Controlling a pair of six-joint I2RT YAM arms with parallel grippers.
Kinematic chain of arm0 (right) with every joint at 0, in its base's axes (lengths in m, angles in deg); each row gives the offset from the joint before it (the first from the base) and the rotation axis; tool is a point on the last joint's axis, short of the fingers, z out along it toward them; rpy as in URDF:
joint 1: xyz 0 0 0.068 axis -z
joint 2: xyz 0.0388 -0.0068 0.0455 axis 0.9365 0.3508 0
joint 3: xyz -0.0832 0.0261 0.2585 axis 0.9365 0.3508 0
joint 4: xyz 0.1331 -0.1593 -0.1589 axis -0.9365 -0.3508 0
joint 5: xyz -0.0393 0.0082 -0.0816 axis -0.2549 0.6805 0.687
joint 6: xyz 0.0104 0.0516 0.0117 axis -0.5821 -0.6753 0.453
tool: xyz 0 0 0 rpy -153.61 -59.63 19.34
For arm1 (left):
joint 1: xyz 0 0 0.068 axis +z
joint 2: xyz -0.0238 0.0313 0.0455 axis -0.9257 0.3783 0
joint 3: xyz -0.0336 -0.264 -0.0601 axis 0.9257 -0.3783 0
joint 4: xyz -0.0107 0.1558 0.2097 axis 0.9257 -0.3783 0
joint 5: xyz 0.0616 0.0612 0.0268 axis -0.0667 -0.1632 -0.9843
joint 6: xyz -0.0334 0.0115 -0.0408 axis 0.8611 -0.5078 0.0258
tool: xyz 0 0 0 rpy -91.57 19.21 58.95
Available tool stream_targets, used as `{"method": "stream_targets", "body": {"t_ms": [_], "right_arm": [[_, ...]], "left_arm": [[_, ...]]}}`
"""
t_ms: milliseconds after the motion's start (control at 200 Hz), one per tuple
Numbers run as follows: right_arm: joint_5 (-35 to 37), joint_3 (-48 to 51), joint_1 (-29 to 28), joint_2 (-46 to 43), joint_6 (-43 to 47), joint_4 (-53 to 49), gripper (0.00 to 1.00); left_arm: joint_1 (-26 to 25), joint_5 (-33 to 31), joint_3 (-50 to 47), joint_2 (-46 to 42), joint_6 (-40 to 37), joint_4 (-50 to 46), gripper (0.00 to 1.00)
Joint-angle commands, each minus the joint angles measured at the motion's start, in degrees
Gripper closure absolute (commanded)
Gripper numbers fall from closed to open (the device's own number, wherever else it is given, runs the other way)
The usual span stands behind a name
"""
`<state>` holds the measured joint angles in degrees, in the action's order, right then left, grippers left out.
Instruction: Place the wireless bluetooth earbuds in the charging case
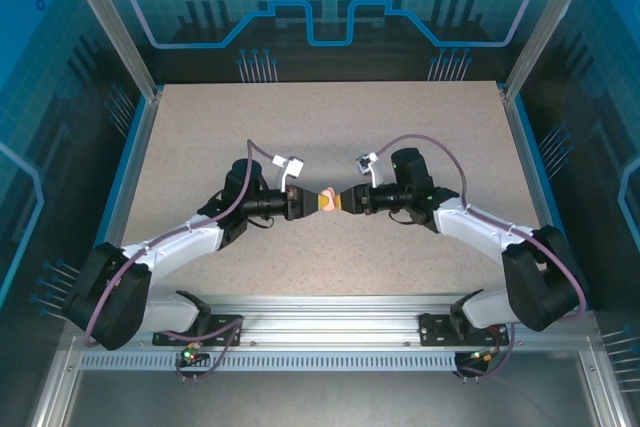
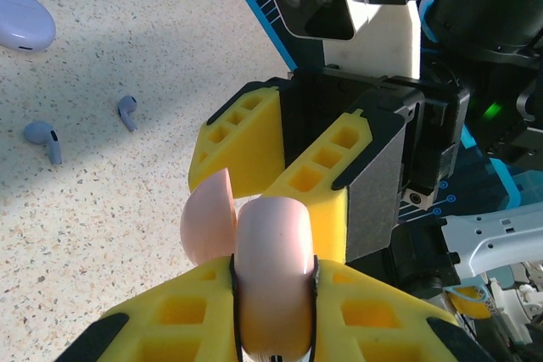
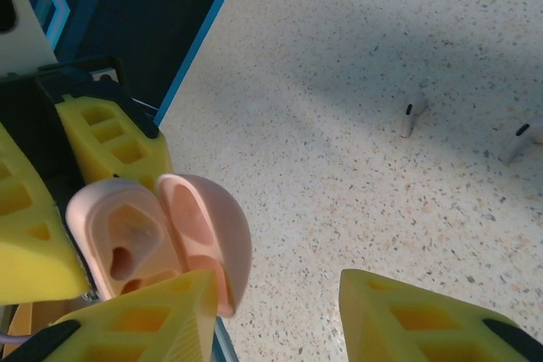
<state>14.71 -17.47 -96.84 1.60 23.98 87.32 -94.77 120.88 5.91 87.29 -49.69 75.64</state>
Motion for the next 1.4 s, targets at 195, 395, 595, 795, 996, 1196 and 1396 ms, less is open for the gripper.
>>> {"method": "stream_targets", "body": {"t_ms": [195,395,595,795,996,1196,1396], "right_arm": [[-2.2,-3.5,-1.6,2.0,0.3,0.9,0.64],[-2.4,-3.0,-1.7,2.2,1.0,0.5,0.67],[-1.7,-1.2,-1.2,0.5,2.1,-0.9,0.65],[-1.8,0.5,0.0,-1.0,2.3,-1.0,0.65],[-2.2,-0.1,0.1,0.0,1.9,-0.4,0.65],[-2.6,-2.2,-0.1,1.6,1.4,0.1,0.66],[-2.6,-4.9,-1.2,3.2,1.3,-0.2,0.68]], "left_arm": [[-0.1,1.9,2.0,-1.4,0.3,2.2,1.0],[-0.1,1.8,2.3,-1.5,0.3,2.0,1.0],[0.0,1.8,2.8,-1.4,0.0,1.6,1.0],[-0.1,1.9,3.1,-1.3,-0.3,1.2,1.0],[-0.1,1.9,3.3,-1.0,-0.2,1.3,1.0],[-0.1,2.1,3.2,-0.7,0.0,1.6,1.0],[-0.3,2.4,3.0,-0.2,0.3,2.1,1.0]]}}
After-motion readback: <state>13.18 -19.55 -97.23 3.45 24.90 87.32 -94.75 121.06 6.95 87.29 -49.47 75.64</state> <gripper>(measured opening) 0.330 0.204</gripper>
